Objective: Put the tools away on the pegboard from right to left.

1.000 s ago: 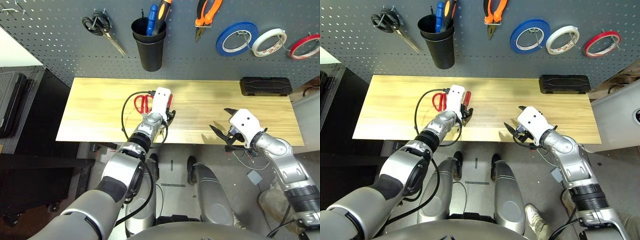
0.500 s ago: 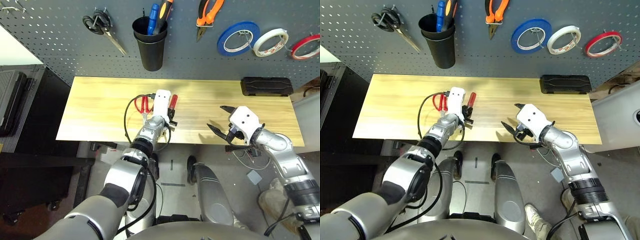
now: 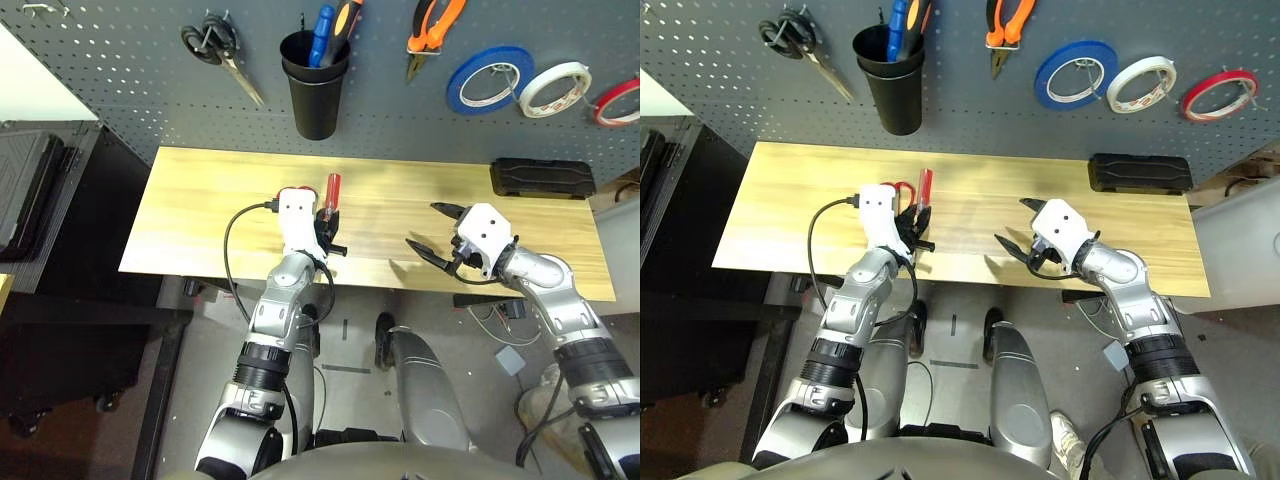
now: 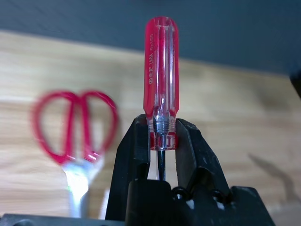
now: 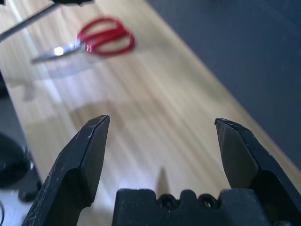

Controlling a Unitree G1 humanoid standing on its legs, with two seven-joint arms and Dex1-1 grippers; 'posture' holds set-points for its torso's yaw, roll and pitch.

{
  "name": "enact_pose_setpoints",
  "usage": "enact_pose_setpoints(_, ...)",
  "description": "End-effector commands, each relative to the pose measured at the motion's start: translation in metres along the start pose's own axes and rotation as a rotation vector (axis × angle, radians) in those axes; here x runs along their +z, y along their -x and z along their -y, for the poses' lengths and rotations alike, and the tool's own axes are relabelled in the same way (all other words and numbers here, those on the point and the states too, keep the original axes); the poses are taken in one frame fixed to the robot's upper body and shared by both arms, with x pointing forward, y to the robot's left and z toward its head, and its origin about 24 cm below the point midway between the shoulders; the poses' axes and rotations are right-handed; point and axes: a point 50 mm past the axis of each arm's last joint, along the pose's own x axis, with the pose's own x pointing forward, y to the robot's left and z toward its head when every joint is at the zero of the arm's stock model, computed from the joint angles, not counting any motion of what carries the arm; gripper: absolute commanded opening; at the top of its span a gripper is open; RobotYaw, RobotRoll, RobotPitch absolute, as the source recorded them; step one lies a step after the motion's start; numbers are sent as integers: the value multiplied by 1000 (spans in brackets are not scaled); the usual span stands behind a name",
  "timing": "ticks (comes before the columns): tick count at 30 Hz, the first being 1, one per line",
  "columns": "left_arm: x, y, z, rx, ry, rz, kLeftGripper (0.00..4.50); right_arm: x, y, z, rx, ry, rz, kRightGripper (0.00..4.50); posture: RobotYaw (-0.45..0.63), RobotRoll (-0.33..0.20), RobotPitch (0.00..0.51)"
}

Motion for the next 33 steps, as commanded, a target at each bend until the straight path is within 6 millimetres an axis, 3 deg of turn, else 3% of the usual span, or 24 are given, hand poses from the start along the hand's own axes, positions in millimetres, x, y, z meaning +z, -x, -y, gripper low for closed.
enact_pose_setpoints(1, 22, 13, 2, 12, 72, 102, 814, -7, 10, 5, -9, -25, 32, 4500, 342, 0, 299)
enact_pose_setpoints(8, 55, 27, -6, 43, 57, 222, 814, -4, 21, 21, -34, -34, 140, 4500, 355, 0, 284)
enact_pose_setpoints(15, 104, 32, -9, 45, 20, 388, 814, 15, 41, 41, -10, -58, 317, 4500, 349, 0, 269)
enact_pose_setpoints(24, 171, 23, -3, -5, -20, 556, 814, 44, 59, 61, 56, -87, 449, 4500, 290, 0, 255)
enact_pose_setpoints(33, 210, 10, 10, -81, -35, 640, 814, 72, 63, 78, 106, -88, 512, 4500, 246, 0, 249)
